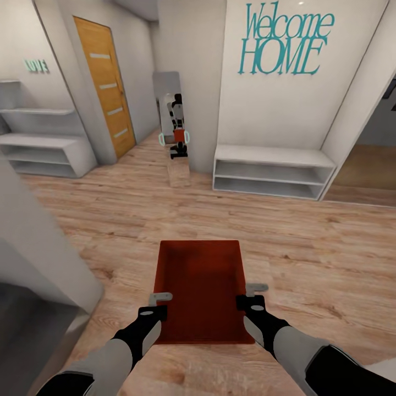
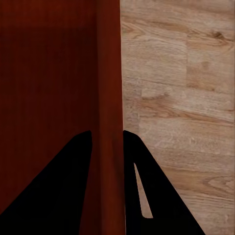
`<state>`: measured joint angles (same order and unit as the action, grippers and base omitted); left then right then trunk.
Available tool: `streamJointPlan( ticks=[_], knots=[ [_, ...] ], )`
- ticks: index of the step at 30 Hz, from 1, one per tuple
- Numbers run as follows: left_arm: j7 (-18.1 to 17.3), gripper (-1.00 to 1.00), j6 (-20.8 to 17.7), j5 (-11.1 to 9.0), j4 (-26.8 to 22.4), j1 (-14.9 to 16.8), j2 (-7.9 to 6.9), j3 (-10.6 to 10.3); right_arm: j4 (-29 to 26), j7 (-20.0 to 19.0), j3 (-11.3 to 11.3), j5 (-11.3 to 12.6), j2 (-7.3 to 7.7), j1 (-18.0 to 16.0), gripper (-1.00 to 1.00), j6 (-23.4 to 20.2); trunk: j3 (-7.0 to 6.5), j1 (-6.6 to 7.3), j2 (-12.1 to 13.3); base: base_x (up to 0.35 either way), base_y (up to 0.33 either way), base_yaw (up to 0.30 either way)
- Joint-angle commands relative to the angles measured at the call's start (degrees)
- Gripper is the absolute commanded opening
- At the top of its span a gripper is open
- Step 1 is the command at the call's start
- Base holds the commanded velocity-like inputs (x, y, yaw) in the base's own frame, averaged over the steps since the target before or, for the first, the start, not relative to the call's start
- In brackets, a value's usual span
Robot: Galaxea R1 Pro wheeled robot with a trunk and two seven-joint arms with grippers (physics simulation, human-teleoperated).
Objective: Move the two storage containers from the living room to the garage. In the garage, place one container on the floor and stack the other container on top of it (either order is fine).
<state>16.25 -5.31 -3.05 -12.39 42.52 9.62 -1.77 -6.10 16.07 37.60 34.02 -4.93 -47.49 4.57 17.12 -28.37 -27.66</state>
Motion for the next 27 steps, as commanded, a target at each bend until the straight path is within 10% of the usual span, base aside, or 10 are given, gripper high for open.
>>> streamJointPlan(
  ticks=[1, 27],
  knots=[
    [1.04, -1.0, -0.38, 1.29, -0.35, 0.02, -0.3, -0.34, 1.44, 0.28, -0.42, 1.4, 0.01, -0.06, -1.0, 0.35, 0.08, -0.06, -0.08, 0.325, 0.0, 0.0],
    [1.06, -1.0, -0.4, 1.29, -0.35, 0.02, -0.3, -0.34, 1.44, 0.28, -0.42, 1.4, 0.01, -0.06, -1.0, 0.35, 0.08, -0.06, -0.08, 0.325, 0.0, 0.0]
  ],
)
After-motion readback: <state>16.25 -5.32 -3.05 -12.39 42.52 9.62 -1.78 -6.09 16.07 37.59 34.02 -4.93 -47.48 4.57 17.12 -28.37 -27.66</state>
